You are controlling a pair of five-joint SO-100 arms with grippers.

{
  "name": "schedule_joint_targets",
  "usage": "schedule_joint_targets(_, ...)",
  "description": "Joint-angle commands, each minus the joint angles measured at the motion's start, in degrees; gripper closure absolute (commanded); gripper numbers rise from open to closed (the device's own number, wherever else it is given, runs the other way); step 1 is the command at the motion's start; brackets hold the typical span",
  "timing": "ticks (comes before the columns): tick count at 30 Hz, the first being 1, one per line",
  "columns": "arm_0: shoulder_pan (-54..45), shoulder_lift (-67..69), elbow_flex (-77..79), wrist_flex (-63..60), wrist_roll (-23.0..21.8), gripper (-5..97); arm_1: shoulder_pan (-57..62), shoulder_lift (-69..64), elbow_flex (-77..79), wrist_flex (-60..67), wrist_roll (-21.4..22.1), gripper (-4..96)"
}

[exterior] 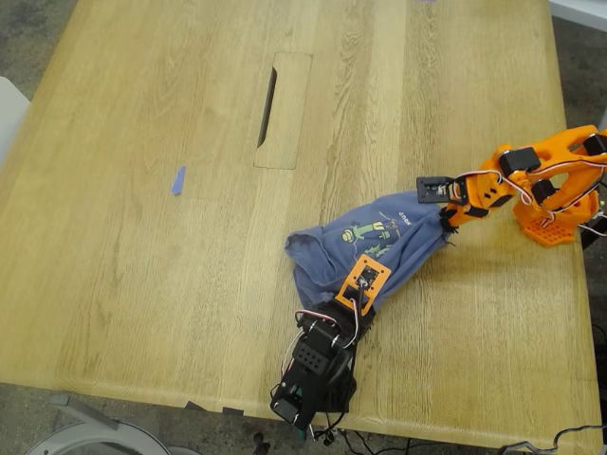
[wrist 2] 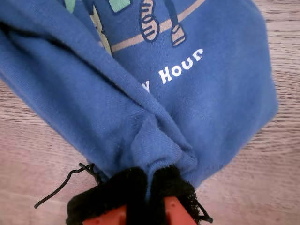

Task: Fold a T-shirt

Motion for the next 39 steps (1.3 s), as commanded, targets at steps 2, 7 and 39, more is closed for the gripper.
schedule_joint_targets(2,0.79,2.37,2.99,-2.72,-0.97,92,0.35,1.58,4.13,-5.45,-0.70,91.3)
schedule_joint_targets(7,1.93,2.81,5.19,-7.12,-2.29,92,1.58,2.11,10.63,-12.13,-2.20,91.3)
schedule_joint_targets(39,2.72,10.72,6.33,-14.15,-16.17,21,1.93,8.70,24.79,-23.29,-2.46,31.1)
